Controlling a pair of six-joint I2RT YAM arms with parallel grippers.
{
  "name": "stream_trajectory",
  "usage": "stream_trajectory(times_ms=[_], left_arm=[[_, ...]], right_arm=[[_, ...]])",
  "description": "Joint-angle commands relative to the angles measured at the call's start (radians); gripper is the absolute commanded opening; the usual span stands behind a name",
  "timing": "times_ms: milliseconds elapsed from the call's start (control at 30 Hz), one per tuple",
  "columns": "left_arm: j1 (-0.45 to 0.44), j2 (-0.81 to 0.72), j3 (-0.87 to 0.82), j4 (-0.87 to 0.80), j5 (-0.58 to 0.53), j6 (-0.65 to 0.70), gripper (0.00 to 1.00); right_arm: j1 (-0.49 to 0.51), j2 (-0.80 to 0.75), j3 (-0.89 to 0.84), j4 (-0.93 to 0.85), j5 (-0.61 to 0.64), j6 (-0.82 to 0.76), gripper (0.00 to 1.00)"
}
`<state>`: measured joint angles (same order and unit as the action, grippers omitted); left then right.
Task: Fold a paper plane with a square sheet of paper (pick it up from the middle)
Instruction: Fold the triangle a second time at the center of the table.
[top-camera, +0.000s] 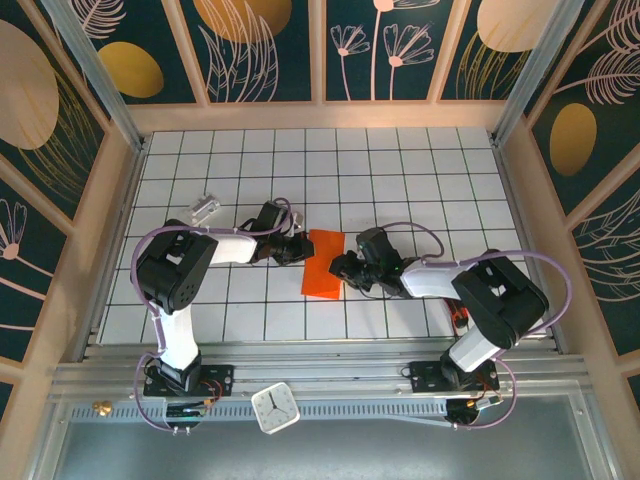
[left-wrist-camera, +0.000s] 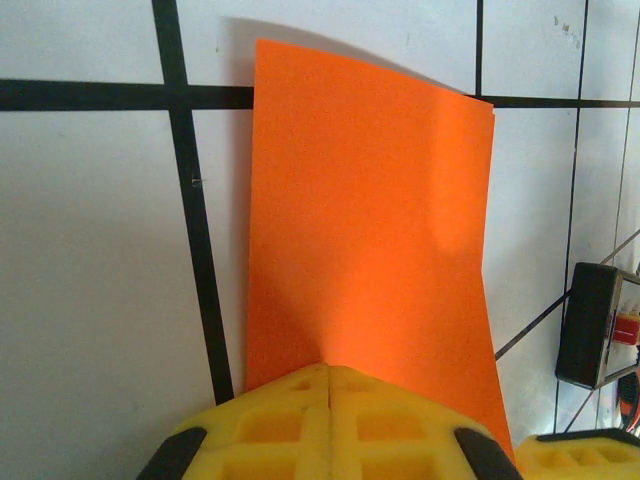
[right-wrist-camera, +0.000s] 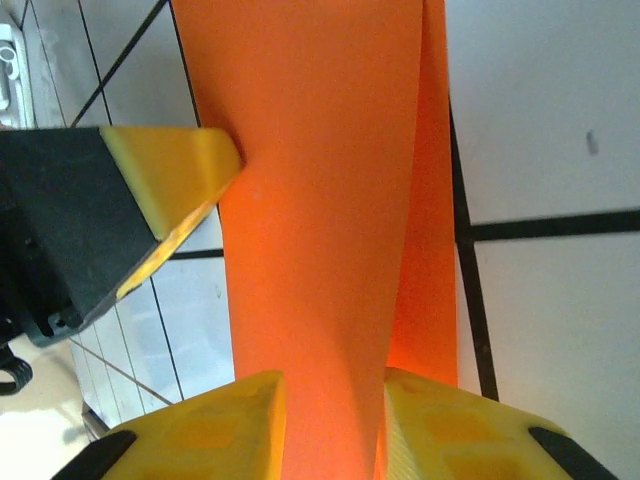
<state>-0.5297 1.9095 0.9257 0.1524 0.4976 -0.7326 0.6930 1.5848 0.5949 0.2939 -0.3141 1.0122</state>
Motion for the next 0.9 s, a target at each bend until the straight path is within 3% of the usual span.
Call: stream_trajectory(times_ms=[0, 233, 467, 533, 667, 767, 867], left_arm=[[-0.004, 0.022, -0.016, -0.086, -0.014, 0.027, 0.00], [-0.004, 0.026, -0.010, -0.091, -0.011, 0.030, 0.00], [-0.004, 0.019, 0.010, -0.099, -0.004, 0.032, 0.00], [-0.003, 0.000, 0.023, -0.096, 0.001, 0.031, 0.08], [-0.007, -0.129, -0.025, -0.026, -0.001, 0.056, 0.33], [-0.038, -0.301, -0.163, 0.095, -0.079, 0.088, 0.42], [-0.138, -0.437, -0.273, 0.176, -0.211, 0.182, 0.50]], right_arm=[[-0.020, 0.024, 0.033, 0.048, 0.006, 0.020, 0.29], [-0.054, 0.074, 0.060, 0.062, -0.007, 0.019, 0.22], [-0.065, 0.090, 0.075, 0.040, -0.016, 0.022, 0.02], [-0.067, 0.082, 0.077, 0.025, -0.018, 0.032, 0.00], [-0.081, 0.065, 0.087, -0.027, -0.049, 0.058, 0.00], [-0.094, 0.056, 0.106, -0.088, -0.074, 0.056, 0.00], [-0.111, 0.056, 0.114, -0.116, -0.117, 0.058, 0.00]])
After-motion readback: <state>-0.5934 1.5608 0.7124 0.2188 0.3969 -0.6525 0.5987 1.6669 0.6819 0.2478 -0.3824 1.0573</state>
